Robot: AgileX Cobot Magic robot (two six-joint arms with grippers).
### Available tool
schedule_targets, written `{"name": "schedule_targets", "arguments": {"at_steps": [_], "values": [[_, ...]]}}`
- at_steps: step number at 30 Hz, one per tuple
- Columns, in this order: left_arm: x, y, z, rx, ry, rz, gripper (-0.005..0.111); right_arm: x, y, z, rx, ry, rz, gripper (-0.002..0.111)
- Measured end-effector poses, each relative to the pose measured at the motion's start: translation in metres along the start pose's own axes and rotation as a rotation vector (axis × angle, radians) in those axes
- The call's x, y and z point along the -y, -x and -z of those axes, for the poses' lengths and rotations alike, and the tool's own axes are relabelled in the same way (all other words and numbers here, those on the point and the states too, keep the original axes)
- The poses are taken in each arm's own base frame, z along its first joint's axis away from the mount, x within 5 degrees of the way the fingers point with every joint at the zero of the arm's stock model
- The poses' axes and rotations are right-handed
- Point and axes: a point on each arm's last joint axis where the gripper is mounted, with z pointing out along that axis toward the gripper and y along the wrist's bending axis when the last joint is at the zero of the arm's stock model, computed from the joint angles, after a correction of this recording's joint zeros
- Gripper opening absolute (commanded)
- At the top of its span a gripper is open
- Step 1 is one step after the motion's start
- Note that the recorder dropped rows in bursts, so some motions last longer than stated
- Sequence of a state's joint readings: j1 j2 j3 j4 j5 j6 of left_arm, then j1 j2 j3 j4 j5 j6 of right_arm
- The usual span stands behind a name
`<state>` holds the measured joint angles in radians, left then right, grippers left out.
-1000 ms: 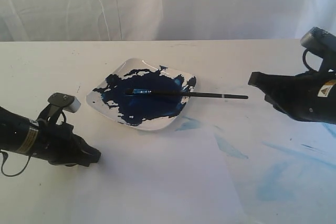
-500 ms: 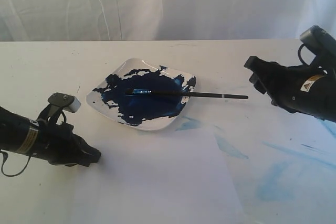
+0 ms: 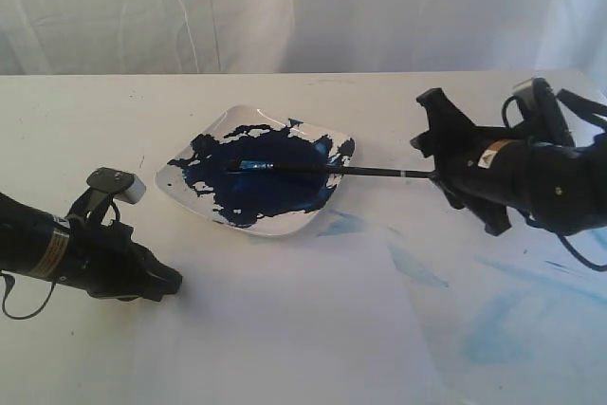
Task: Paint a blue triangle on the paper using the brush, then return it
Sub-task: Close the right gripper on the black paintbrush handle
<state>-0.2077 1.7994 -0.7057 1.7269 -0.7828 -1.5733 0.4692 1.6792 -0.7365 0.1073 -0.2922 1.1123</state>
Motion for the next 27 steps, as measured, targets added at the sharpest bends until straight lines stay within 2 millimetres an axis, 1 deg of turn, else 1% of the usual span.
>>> {"name": "schedule_targets", "arguments": {"at_steps": [5,9,13,20,27], "values": [[0.000,0.000,0.000,0.000,0.000,0.000,0.000,-0.009,-0.008,-0.020,-0.028,0.010,-0.094,0.047],[0.000,0.000,0.000,0.000,0.000,0.000,0.000,-0.008,-0.010,-0.032,-0.033,-0.004,-0.188,0.047],[0.000,0.000,0.000,0.000,0.000,0.000,0.000,-0.002,-0.012,-0.041,-0.037,-0.028,-0.272,0.047],[0.000,0.000,0.000,0.000,0.000,0.000,0.000,0.000,-0.014,-0.051,-0.028,-0.004,-0.329,0.047],[0.000,0.000,0.000,0.000,-0.002,-0.002,0.000,0.004,-0.016,-0.064,-0.032,-0.020,-0.351,0.047]]}}
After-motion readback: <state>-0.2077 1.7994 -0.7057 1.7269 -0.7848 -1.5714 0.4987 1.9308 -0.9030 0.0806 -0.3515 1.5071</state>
